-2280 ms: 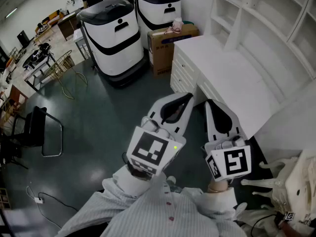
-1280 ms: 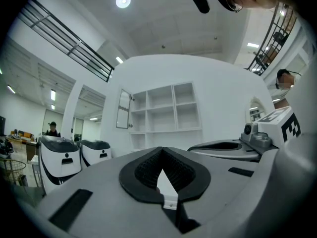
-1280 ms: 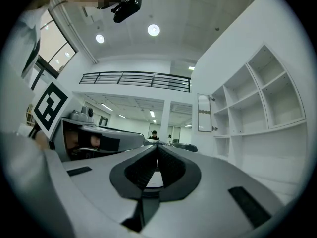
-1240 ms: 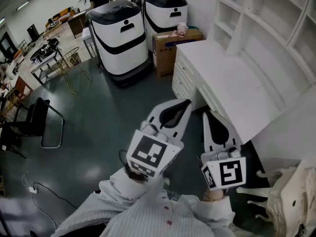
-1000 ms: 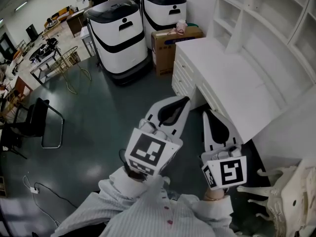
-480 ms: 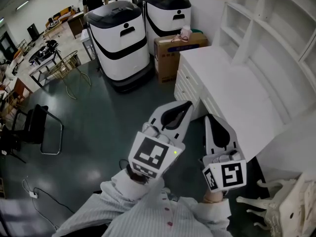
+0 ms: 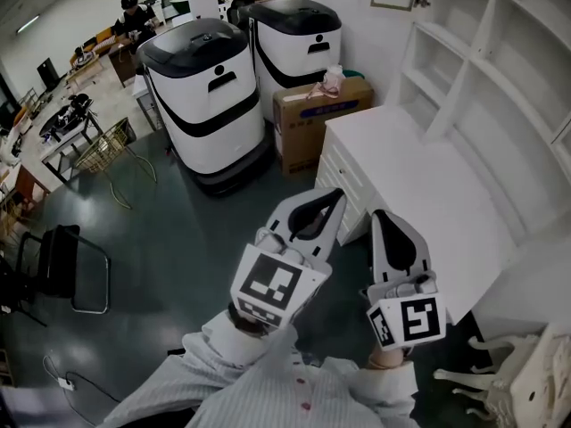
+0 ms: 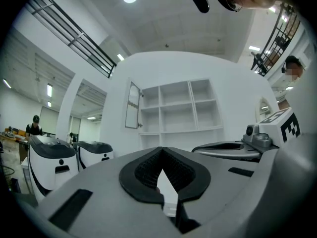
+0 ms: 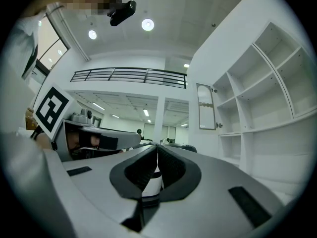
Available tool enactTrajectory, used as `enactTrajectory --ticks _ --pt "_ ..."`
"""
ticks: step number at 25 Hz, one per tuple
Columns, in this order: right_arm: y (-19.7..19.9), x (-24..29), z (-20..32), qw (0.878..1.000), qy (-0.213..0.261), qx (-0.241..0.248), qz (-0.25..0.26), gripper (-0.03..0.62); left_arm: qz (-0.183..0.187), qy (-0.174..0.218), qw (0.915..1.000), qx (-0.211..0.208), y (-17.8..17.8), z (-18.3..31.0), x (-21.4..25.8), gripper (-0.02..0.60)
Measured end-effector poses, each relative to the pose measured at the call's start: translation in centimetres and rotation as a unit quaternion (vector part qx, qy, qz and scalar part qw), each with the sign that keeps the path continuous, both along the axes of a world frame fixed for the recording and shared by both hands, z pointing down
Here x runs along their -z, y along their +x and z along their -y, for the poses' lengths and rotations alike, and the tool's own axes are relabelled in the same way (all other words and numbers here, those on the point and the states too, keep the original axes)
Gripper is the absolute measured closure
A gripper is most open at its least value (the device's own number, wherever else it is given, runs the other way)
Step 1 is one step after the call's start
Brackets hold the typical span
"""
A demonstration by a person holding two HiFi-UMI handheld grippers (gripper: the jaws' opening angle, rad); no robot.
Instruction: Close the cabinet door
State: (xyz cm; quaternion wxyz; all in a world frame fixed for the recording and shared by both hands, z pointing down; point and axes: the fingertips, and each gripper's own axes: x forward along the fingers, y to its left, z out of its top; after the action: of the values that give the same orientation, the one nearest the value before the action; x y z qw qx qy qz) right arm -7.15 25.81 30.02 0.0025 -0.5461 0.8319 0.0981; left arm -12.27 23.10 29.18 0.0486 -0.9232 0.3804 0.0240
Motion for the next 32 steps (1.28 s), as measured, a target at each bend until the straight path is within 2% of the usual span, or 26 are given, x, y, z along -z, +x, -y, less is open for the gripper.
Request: enactTrajectory --ticks 9,15,24,32 --pt "-3.6 -0.5 5.2 1.0 -0.006 -0.028 -0.009 0.58 -0.002 -0.01 0.9999 -0.01 -4.7 5.6 -0.6 0.572" --pt "-4.5 -1.5 7.6 0.999 -0.018 -0.028 -0.02 0.58 -0.017 -0.016 0.9997 -0.003 -5.9 7.9 -1.4 0.572" --pt "-2.4 -2.5 13.3 0.999 -0.017 -0.028 -0.01 0.58 -0.003 -0.013 0.9999 -0.005 -3.9 13.4 -2.4 0.572" --pt "1.9 -1.4 22.8 1.0 -0.005 -0.025 -0.008 0.58 0.004 -0.005 1.0 -0.007 0.6 22.6 -1.5 0.572"
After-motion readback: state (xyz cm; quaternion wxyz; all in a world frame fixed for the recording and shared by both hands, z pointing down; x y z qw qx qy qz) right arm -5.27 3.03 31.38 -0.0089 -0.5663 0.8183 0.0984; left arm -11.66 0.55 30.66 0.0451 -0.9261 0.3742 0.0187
